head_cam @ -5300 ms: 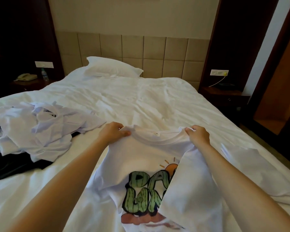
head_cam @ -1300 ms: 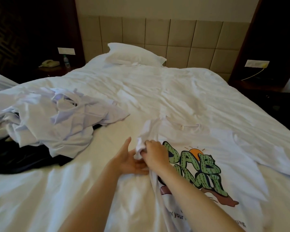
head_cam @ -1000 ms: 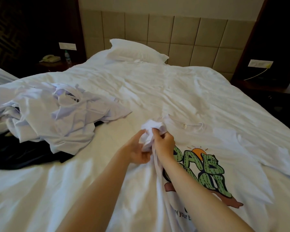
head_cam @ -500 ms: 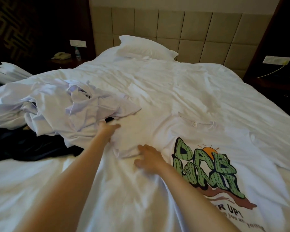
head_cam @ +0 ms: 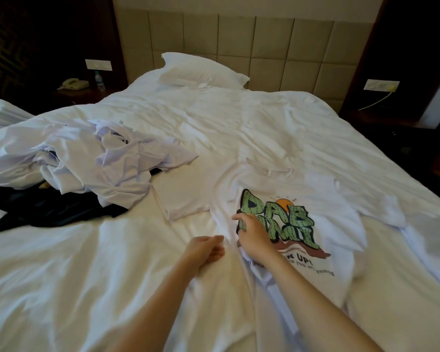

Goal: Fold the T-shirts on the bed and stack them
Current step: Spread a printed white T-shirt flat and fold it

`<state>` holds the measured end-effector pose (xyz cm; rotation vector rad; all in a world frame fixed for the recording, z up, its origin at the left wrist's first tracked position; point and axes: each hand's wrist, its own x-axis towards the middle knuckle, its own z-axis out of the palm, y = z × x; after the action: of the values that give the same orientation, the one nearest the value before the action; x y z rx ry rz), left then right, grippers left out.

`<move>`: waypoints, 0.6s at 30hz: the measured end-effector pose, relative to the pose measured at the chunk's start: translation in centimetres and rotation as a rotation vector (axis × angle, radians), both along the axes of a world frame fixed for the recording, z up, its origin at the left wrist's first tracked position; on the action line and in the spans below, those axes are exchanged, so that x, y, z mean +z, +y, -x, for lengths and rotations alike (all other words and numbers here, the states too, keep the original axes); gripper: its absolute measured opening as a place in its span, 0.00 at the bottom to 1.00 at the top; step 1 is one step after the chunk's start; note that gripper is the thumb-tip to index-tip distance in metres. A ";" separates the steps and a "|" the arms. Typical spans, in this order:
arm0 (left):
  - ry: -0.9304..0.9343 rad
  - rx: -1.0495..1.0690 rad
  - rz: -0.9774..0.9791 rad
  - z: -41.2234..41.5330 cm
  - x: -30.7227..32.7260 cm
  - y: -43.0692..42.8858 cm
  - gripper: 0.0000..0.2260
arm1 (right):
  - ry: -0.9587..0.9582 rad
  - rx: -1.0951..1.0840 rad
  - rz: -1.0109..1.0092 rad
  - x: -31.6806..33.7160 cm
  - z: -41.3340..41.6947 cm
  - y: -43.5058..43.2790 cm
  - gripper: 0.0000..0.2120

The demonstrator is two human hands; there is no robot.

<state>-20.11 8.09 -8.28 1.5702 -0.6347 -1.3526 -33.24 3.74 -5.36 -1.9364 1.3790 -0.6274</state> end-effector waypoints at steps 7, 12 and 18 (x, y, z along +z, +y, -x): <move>-0.205 -0.199 -0.049 5.4 0.7 3.5 0.08 | 0.251 -0.260 0.118 1.3 8.6 2.2 0.21; -0.351 -0.174 -0.029 7.6 0.2 5.3 0.09 | 0.182 -0.631 -0.018 0.8 15.5 4.0 0.17; -0.156 0.017 0.022 8.5 0.8 6.9 0.10 | -0.205 -0.656 -0.342 -1.6 17.1 7.9 0.15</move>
<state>-28.61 14.98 -7.45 1.6709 -0.7264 -1.2152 -50.38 11.60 -7.00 -1.1056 1.8489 -0.7958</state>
